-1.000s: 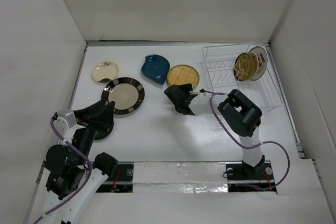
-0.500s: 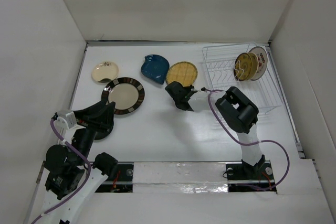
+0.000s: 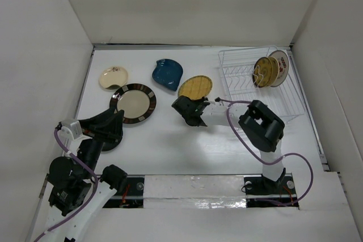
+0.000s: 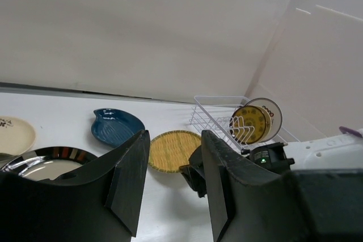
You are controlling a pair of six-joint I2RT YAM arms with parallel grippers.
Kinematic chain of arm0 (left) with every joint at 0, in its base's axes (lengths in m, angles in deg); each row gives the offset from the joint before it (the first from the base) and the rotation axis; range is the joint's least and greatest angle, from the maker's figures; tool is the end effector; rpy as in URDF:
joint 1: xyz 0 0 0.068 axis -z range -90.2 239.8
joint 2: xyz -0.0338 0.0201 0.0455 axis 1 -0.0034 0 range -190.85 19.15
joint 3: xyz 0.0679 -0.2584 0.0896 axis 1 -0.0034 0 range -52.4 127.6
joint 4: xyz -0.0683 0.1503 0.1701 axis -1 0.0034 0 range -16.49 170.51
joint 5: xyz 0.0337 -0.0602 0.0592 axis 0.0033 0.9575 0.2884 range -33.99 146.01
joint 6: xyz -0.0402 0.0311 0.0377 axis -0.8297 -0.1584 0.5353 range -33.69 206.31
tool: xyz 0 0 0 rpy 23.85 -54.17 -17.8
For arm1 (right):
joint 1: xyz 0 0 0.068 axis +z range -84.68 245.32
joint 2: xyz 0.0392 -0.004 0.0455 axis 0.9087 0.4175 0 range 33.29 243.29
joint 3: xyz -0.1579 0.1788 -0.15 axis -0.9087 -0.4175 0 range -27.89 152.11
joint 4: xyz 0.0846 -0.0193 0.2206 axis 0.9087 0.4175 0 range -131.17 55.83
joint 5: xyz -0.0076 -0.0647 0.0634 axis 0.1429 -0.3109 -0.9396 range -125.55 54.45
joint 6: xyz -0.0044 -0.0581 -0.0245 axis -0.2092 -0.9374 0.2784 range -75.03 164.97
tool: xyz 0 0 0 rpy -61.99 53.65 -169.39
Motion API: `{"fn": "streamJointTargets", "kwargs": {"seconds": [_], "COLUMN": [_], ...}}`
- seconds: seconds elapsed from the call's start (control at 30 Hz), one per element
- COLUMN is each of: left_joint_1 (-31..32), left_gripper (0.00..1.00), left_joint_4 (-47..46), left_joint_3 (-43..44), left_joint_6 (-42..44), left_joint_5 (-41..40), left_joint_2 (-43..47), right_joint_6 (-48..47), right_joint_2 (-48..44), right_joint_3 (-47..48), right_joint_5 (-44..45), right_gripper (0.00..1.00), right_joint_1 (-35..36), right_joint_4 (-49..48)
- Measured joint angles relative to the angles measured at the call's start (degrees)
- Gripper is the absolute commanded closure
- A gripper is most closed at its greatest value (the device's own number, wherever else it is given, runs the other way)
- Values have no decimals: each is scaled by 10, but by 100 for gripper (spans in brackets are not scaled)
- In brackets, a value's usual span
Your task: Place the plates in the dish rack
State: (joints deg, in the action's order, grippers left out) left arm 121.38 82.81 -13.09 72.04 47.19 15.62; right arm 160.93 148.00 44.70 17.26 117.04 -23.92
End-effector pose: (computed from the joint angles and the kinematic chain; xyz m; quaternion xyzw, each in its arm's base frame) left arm 0.0030 0.0069 0.3612 0.0143 0.5287 -0.2929 0.7965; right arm 0.2716 0.2817 0.1707 0.5588 0.6692 0.1892 0.4518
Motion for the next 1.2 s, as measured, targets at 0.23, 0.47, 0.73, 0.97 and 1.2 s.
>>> {"fn": "streamJointTargets", "kwargs": {"seconds": [0.23,0.47,0.73,0.97,1.2], "left_joint_1": [0,0,0,2,2], "left_gripper": [62,62,62,62,62], "left_joint_4": [0,0,0,0,0], "left_joint_3": [0,0,0,0,0], "left_joint_6": [0,0,0,0,0], "left_joint_5": [-8,-9,-9,-7,-5], "left_joint_2": [6,6,6,6,5], "right_joint_6": [-2,-51,-380,-813,-1022], "right_joint_2": [-43,-89,-163,-292,-312], "right_joint_3": [36,106,147,104,211], "right_joint_5": [68,169,211,-12,-153], "right_gripper": [100,100,100,100,100], "right_joint_1": [34,69,71,-85,-280], "right_joint_4": [130,247,157,-88,-26]}}
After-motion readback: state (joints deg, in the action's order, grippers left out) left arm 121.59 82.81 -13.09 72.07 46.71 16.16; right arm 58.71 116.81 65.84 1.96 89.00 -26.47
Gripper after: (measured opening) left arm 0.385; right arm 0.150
